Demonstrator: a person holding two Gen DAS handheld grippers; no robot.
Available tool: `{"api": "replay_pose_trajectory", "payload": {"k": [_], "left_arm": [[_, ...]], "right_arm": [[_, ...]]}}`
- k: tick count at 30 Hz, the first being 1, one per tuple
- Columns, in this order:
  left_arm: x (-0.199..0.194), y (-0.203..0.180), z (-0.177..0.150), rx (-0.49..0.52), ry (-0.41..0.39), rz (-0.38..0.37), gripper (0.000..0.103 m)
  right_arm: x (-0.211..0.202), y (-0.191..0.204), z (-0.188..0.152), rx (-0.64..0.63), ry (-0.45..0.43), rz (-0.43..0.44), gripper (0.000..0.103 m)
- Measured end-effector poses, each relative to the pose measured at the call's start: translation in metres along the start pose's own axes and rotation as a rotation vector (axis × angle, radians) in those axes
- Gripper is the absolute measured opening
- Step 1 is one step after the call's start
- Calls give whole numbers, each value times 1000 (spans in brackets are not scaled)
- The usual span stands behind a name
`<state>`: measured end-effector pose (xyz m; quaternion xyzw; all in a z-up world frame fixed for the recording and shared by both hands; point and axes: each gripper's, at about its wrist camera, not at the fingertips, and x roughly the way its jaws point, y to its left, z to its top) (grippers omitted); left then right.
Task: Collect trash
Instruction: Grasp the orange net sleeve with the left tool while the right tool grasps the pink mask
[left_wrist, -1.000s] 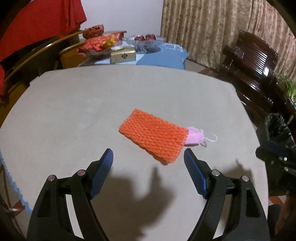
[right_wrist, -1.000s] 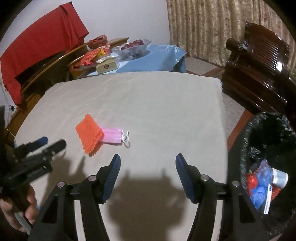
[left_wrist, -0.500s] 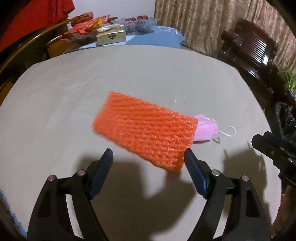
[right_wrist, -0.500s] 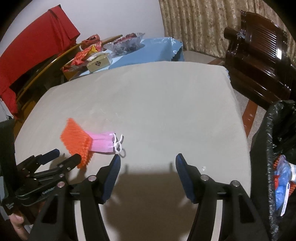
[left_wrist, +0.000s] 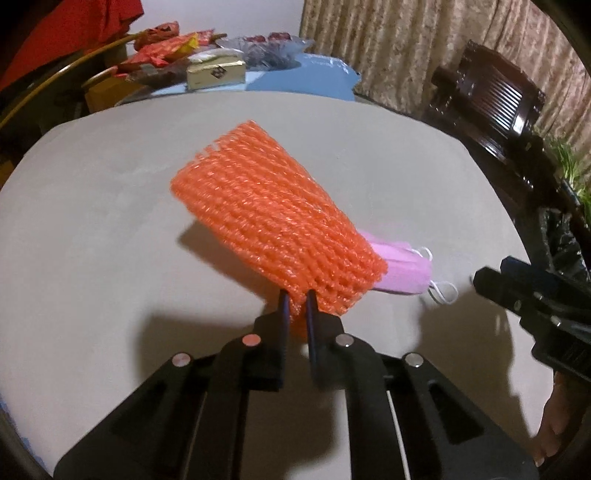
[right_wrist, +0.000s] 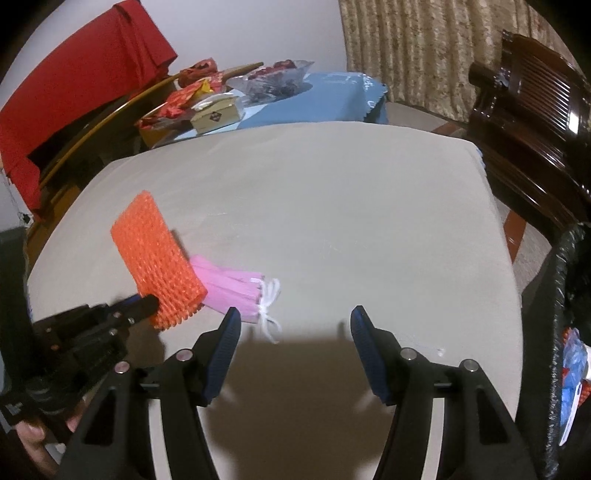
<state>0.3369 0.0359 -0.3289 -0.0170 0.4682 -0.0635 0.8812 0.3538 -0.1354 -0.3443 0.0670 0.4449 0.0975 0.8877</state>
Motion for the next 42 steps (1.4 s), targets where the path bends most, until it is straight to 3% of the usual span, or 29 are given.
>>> {"api": "replay_pose_trajectory", "payload": {"k": [6,12,22,25,26,28,30,33,42], "left_arm": [[-21,26,5,-14,-44,34,8],[-20,63,5,-40,-39,82,8],[-13,76,2,13,-50,50,8],[-11,80,2,7,-46,39,8],[-11,81,2,5,-44,37,8],[-10,83,1,0,-41,33,8],[-11,83,1,-2,-40,31,8],[-16,80,1,-2,-42,29,8],[-48,54,0,25,-62,25,8]], "right_arm": [[5,23,3,-27,7,15,61],[20,41,3,-42,17,20,61],[50,62,2,-45,36,-23,61],[60,65,1,-53,46,-63,50],[61,66,1,-62,42,-76,43],[63,66,2,-66,46,-85,20],[62,63,4,-59,48,-91,9],[59,60,5,-51,55,-70,5],[8,50,7,-15,13,-37,4]]}}
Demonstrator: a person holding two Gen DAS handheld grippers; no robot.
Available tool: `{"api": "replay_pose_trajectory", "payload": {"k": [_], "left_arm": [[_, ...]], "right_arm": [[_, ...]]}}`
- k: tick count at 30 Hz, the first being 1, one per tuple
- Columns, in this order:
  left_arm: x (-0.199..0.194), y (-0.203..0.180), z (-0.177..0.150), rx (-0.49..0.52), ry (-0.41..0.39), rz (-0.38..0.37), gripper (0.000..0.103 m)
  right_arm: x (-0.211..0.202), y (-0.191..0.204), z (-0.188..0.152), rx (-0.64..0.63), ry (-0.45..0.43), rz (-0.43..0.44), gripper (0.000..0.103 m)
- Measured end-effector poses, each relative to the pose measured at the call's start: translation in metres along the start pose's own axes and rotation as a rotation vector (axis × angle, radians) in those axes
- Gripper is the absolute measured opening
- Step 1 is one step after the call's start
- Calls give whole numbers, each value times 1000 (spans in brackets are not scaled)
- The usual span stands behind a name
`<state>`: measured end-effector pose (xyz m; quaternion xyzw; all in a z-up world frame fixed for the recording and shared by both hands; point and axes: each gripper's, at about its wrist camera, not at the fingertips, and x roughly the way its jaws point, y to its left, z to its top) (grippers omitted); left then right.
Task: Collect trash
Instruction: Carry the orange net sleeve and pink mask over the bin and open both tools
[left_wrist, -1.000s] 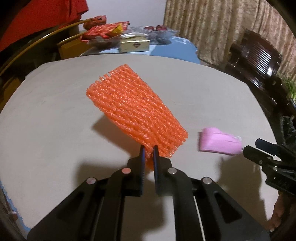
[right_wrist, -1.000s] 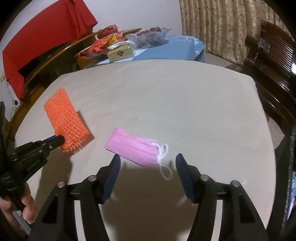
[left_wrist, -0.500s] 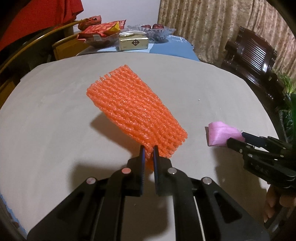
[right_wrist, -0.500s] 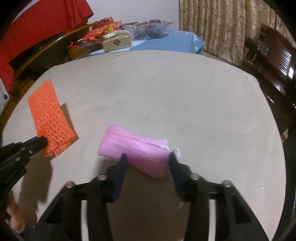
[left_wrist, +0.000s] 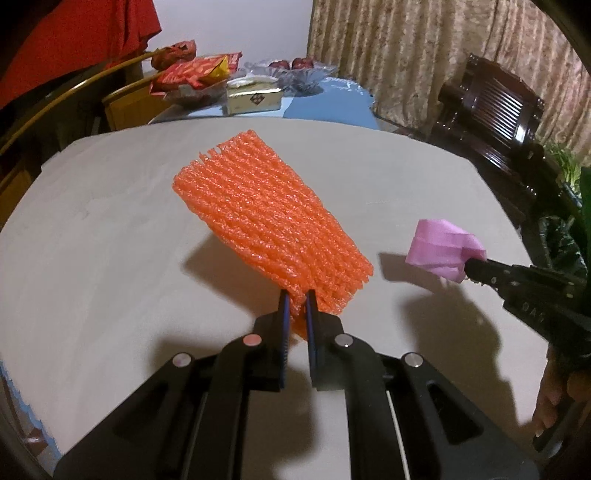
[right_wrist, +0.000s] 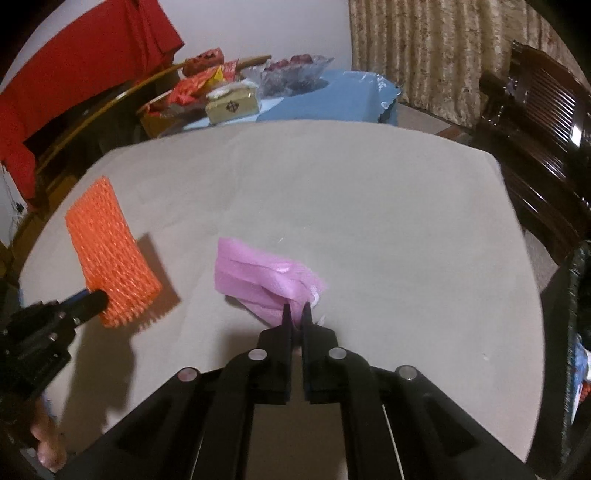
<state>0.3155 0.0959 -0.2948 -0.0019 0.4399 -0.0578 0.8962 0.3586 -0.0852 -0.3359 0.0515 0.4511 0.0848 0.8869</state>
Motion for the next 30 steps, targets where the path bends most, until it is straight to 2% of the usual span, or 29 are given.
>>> {"api": "replay_pose_trajectory", "payload": {"k": [6,17,30], "left_arm": [[-31,-27,0,10,-18,2,8],[-88,-106,-4,76,-66,-23,8],[-125,-191,-3,146,-97,-82,8]], "right_arm": [[-50,-21,0,38,-37,-2,4],[-138,-73,-7,101,-128,-35,4],[-204,-135,-26,147,-197,-102,4]]}}
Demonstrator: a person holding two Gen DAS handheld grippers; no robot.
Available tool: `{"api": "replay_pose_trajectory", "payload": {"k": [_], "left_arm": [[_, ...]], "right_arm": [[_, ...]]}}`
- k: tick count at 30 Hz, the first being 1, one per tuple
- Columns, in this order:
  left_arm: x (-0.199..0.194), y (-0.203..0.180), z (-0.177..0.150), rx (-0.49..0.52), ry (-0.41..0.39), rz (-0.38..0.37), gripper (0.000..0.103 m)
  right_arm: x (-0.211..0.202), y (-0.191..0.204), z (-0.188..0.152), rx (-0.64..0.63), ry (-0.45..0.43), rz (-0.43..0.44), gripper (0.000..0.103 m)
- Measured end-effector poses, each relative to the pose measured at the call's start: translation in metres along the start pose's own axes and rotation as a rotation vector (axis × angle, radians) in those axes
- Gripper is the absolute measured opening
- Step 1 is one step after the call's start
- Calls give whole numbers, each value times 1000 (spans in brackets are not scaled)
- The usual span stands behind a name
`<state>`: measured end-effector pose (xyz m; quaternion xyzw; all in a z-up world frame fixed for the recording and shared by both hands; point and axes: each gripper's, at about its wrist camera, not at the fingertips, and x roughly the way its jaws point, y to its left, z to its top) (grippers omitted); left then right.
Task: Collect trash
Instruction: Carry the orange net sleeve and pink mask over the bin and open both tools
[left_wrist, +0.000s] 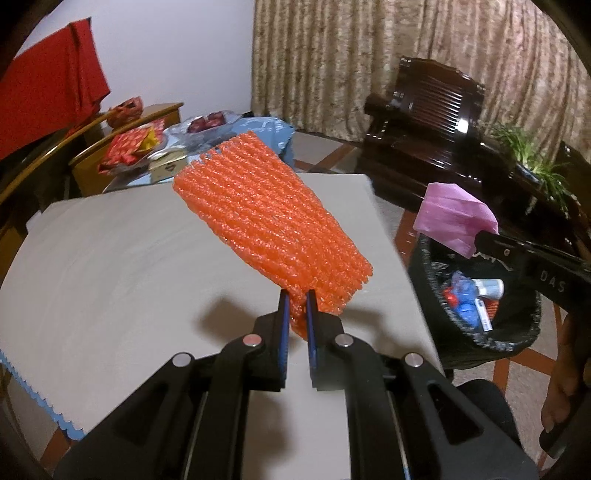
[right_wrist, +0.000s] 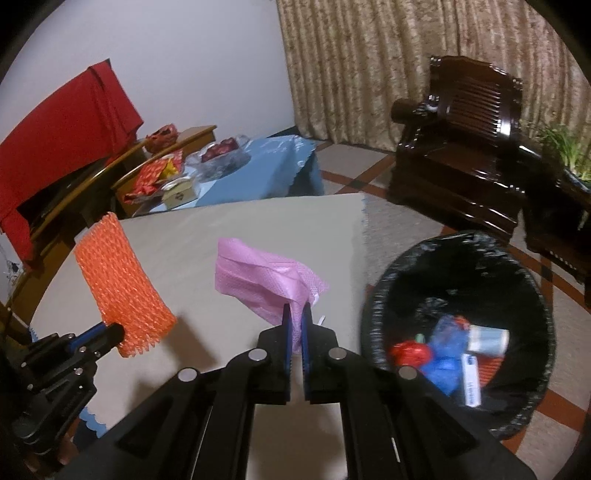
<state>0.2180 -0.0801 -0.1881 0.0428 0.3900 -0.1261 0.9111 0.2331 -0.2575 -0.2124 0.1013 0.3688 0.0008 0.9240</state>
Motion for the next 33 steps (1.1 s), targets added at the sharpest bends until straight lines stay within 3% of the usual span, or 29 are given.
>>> {"api": "replay_pose_trajectory", "payload": {"k": [18,33], "left_arm": [[16,-154,28,145,4,-130,8],[88,-238,23,273,125,-198,8]], "right_arm": [[-55,-139,6,112,-69,-146,4],[-26,-227,-7,216,-14,-218,4]]}}
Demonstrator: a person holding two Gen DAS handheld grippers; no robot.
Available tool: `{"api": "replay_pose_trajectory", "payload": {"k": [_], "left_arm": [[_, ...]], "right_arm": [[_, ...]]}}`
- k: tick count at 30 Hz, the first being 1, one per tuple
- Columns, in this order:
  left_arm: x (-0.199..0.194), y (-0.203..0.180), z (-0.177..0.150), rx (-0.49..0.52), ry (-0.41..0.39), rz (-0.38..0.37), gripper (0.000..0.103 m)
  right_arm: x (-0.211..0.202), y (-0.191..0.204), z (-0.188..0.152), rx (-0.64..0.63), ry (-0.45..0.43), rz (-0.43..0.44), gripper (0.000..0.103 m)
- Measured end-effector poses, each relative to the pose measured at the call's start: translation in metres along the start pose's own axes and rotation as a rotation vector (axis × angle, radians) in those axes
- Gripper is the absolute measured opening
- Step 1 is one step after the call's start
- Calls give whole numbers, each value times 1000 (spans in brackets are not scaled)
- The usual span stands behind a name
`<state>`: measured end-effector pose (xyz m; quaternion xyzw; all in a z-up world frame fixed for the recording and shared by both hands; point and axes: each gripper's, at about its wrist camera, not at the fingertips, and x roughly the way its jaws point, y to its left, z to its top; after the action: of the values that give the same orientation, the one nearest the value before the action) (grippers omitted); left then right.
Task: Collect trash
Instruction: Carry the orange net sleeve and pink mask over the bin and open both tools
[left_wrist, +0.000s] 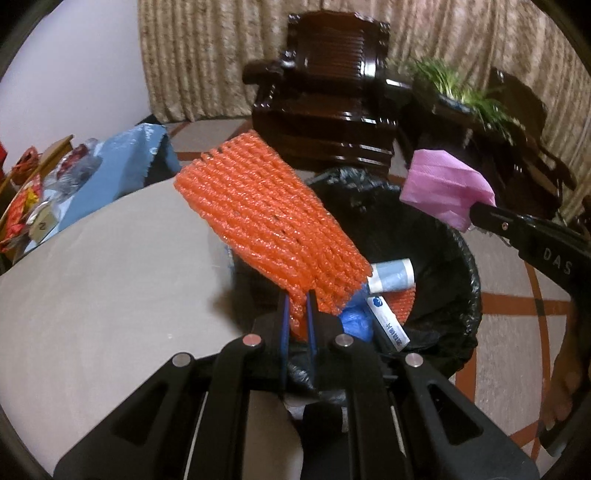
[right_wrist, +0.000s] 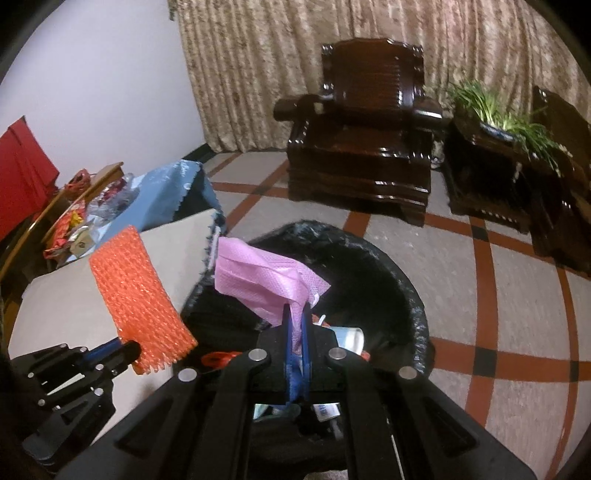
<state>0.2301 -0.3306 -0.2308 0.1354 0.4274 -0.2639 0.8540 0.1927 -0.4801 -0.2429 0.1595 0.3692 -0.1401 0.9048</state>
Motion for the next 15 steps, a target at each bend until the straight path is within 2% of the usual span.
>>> {"api": "replay_pose_trajectory", "payload": {"k": [4,8,12,15], "left_arm": [[27,-15,2,46,30,-7,8],[49,-21,6,49,52,-4,9],[69,-20,5,22,86,-10,11],[82,-23,1,33,111,-22,15]], "right_arm": [[25,-13,-4,21,37,-16,4],[48,-21,-6,28,70,-26,5],[73,-23,-11,5,122,-39,16],[85,-25,-17,-2,156,-50,18]]}}
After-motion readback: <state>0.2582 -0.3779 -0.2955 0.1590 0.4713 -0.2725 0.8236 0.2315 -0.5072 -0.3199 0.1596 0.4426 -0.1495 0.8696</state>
